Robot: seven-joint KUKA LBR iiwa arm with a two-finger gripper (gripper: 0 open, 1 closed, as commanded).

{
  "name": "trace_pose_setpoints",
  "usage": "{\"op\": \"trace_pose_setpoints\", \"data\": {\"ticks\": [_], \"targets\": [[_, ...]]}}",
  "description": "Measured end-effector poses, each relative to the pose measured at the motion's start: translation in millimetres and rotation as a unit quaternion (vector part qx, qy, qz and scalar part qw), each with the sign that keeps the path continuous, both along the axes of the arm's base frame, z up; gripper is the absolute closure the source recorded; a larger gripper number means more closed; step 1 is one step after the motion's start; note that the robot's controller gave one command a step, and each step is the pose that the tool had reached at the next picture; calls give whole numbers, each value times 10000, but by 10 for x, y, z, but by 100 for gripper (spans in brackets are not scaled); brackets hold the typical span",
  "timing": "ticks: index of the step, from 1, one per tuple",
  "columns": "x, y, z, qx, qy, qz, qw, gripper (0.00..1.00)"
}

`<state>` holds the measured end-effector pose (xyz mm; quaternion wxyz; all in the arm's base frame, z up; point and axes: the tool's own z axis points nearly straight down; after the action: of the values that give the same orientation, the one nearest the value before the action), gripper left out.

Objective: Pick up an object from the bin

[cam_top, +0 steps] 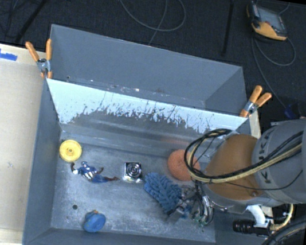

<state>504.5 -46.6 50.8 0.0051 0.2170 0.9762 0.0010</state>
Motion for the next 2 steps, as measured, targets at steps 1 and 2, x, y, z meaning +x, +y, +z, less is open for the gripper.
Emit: {"op": "trace_pose_setpoints", "data": {"ticks": [1, 2], "targets": [[-3, 1, 24, -1, -5, 15, 10000, 100], [-9, 1, 106, 3, 14, 18, 10000, 100]]}}
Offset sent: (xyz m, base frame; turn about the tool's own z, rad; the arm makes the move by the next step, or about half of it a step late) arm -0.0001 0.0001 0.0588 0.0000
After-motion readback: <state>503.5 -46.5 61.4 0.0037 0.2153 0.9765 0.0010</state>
